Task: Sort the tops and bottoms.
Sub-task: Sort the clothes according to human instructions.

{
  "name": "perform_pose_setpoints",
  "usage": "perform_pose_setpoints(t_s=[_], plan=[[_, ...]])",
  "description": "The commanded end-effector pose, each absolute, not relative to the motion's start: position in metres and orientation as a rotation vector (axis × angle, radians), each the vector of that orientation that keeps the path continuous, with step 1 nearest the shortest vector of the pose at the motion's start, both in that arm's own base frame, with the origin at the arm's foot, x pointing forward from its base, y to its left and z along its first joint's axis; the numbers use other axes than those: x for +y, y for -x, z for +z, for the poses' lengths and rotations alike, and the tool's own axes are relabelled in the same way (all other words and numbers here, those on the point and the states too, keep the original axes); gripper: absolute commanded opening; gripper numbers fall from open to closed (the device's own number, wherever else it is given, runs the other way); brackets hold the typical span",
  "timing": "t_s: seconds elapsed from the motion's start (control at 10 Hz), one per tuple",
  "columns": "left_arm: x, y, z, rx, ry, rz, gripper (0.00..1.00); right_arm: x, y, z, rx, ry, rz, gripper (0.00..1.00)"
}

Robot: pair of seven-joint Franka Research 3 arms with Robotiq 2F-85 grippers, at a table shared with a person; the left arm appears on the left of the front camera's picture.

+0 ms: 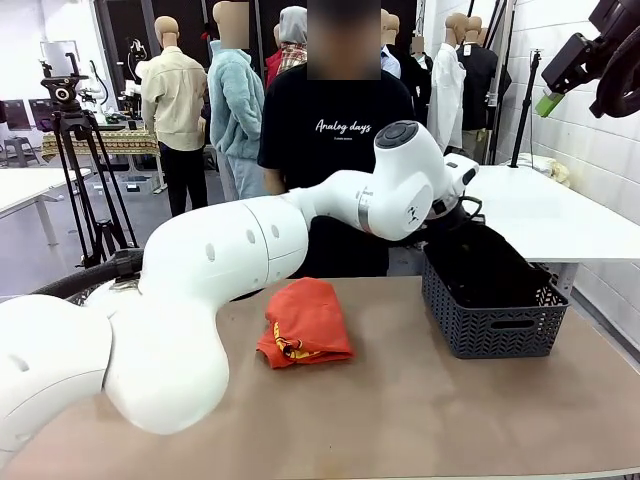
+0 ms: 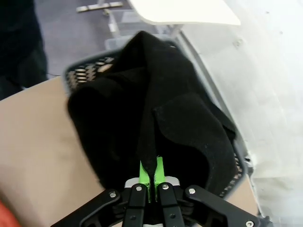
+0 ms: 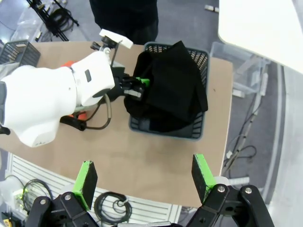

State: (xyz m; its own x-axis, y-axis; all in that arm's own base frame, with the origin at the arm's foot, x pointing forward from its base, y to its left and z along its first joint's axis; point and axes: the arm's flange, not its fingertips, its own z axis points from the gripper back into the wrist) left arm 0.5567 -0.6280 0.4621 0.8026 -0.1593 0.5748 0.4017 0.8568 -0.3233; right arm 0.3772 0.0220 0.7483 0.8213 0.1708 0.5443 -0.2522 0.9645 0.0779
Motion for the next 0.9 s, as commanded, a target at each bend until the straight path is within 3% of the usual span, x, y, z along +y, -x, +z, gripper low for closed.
perform_pose_setpoints(t_s=[0.0, 0.5, 0.8], plan=[[-0.663, -0.587, 0.484, -0.592, 0.377, -0.268, 0.0, 0.021, -0.378, 0.747, -0.569, -0.144, 0.232, 1.0], [-0.681, -0.581, 0.465, -0.57, 0.467, -0.295, 0.0, 0.021, -0.378, 0.747, -0.569, -0.144, 0.232, 1.0], [-0.678, -0.578, 0.474, -0.575, 0.448, -0.307, 0.55, 0.021, -0.378, 0.747, -0.569, -0.144, 0.232, 1.0]])
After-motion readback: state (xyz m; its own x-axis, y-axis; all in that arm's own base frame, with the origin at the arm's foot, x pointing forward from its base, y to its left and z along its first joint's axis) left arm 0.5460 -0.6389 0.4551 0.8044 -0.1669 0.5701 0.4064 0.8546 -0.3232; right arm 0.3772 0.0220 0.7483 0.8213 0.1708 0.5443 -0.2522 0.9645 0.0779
